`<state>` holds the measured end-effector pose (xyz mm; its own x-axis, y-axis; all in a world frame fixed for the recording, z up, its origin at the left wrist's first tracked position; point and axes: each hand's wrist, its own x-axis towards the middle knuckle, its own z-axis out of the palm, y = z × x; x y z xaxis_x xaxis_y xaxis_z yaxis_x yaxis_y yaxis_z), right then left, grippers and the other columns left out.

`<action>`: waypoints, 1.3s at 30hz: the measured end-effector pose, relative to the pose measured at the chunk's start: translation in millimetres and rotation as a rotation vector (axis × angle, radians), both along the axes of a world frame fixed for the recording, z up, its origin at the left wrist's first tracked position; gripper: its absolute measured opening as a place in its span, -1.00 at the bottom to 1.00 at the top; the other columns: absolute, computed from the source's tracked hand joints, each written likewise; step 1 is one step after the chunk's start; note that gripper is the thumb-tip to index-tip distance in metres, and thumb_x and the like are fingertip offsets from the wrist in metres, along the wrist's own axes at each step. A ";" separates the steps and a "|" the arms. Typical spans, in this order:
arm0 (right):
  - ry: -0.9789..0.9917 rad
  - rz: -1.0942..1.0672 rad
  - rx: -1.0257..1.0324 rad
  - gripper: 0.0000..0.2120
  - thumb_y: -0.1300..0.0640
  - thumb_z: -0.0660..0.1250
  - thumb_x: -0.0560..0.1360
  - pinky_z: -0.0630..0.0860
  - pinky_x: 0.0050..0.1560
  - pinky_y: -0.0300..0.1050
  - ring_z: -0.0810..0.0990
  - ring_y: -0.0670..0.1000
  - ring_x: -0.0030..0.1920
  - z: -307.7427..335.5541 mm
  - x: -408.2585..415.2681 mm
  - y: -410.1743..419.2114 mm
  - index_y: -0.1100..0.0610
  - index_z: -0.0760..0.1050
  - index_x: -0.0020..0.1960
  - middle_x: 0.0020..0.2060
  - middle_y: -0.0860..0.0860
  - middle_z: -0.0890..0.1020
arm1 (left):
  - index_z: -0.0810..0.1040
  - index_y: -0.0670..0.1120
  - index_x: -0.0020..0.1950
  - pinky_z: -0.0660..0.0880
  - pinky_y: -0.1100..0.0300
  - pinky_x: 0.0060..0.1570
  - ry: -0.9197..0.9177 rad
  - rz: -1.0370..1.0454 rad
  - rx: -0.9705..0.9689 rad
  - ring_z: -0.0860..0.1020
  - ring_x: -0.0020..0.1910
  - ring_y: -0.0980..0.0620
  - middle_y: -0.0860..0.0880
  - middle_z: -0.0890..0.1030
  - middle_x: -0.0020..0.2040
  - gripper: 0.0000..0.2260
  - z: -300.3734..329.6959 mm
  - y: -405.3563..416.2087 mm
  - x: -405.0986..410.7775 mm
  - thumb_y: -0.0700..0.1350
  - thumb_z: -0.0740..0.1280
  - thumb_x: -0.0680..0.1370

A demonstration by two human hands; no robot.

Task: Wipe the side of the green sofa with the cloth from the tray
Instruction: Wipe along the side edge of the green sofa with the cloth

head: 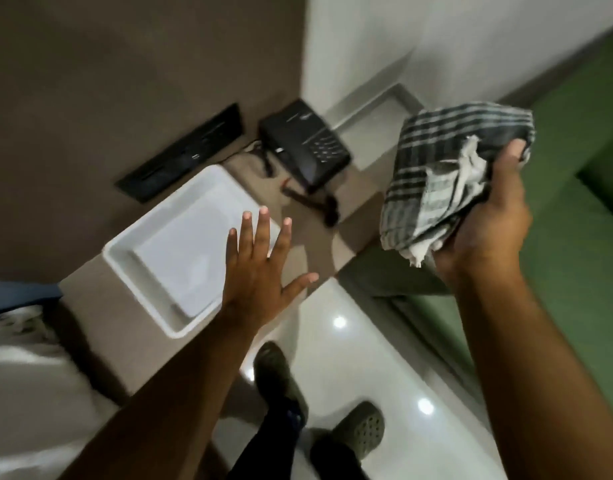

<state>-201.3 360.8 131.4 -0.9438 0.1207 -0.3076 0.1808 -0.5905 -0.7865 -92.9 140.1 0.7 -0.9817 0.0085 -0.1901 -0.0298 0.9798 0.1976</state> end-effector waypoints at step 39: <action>-0.151 -1.514 -0.547 -0.30 -0.41 -0.02 0.52 0.16 -0.38 -0.19 0.36 -0.05 -0.44 -281.2 573.1 481.9 0.03 0.67 -0.33 -0.53 -0.02 0.49 | 0.02 -0.01 0.67 0.01 -0.28 0.57 0.243 -1.980 -0.127 -0.01 0.66 -0.29 -0.19 0.00 0.69 -0.28 -139.2 811.7 239.8 0.32 -0.03 0.60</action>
<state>371.8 842.7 -149.8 -0.0253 0.7150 -0.6987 -0.7457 -0.4790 -0.4631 146.9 951.8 -138.5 0.3719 0.9133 -0.1660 0.9238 -0.3817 -0.0308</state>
